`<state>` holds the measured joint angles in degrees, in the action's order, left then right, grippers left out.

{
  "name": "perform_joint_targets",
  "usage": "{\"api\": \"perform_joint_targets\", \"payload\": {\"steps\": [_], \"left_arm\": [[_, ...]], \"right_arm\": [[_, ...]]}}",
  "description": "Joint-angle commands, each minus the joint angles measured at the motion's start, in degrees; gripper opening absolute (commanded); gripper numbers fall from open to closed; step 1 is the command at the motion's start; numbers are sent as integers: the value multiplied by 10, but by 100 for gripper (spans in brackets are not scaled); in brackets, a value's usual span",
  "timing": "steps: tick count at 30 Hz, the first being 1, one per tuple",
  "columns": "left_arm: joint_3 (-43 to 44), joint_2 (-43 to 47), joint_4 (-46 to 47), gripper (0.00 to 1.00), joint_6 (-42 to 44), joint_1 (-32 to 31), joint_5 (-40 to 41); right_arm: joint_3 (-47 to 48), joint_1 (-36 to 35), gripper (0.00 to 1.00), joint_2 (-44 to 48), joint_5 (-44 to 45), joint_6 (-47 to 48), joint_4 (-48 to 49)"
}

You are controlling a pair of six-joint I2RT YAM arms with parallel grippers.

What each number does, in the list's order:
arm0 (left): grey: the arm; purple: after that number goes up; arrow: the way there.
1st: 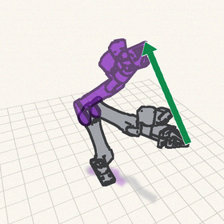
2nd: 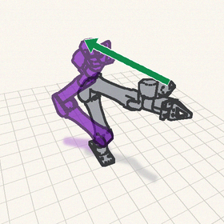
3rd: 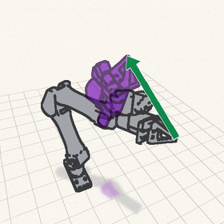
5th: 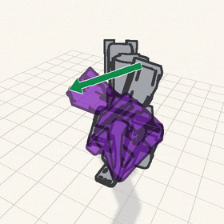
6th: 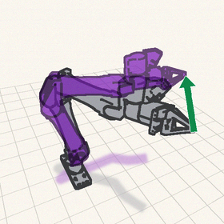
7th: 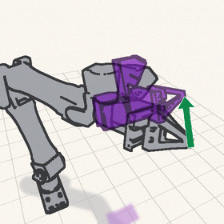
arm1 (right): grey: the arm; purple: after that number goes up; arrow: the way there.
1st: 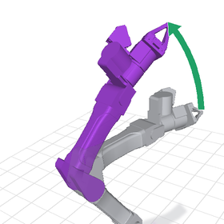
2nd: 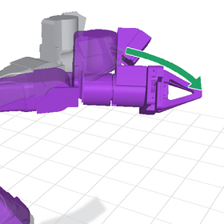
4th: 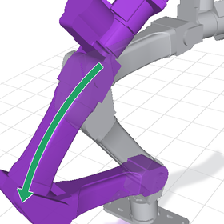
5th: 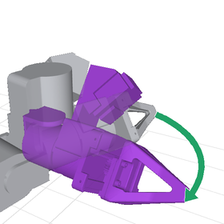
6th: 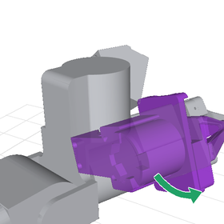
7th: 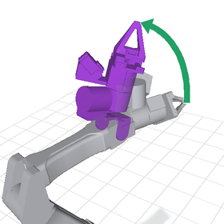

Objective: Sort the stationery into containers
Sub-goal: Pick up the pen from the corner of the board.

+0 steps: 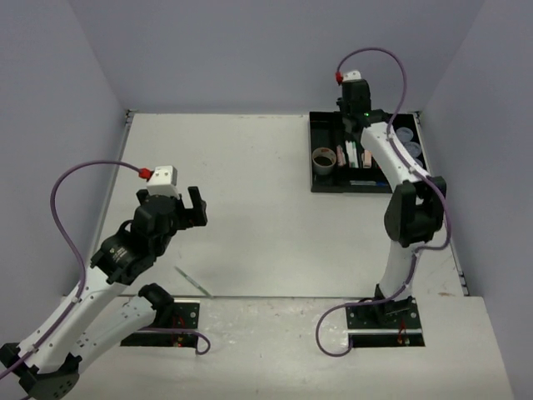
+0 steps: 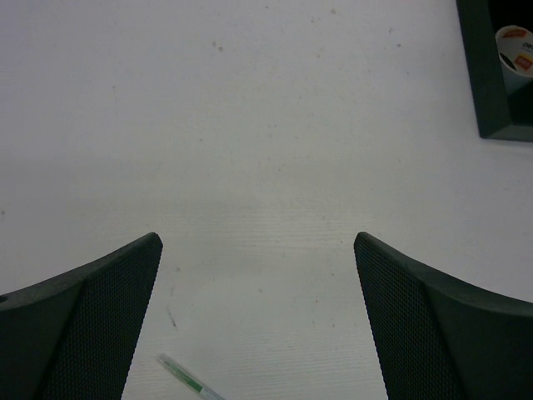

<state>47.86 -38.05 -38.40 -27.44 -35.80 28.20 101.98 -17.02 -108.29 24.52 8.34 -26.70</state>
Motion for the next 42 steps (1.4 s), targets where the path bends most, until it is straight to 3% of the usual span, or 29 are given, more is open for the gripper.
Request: {"api": "perform_joint_targets", "payload": {"steps": [1,4,7,9,10,12,13,16,18,21,30,35,42], "left_arm": [[4,16,12,100,-1,25,28],[4,11,12,100,-2,40,27],[8,5,6,100,-7,56,34],[8,8,7,100,-7,71,35],[7,11,7,100,-8,78,36],[7,16,6,100,-10,89,40],[7,21,8,100,-10,96,41],[4,22,12,100,-7,106,33],[5,17,11,100,-7,107,32],[5,13,9,100,-7,109,33],[5,17,8,100,-9,121,37],[6,18,8,100,-9,128,36],[5,26,7,100,-12,135,39]], "right_arm": [[-87,-130,39,114,-93,-97,26],[-126,-202,43,136,-141,-152,43],[-125,-284,47,131,-121,-162,37],[-115,-318,56,128,-100,-184,22],[-120,-331,65,129,-100,-196,28],[-168,-347,96,144,-140,-223,86],[-228,-340,99,155,-220,-271,162],[-258,-308,99,129,-380,-327,194],[-249,-304,99,111,-415,-333,180],[-237,-334,99,106,-347,-321,147],[-222,-419,98,74,-279,-303,104],[-194,-443,88,30,-290,-314,87],[-114,-484,72,-32,-236,-312,9]]}}
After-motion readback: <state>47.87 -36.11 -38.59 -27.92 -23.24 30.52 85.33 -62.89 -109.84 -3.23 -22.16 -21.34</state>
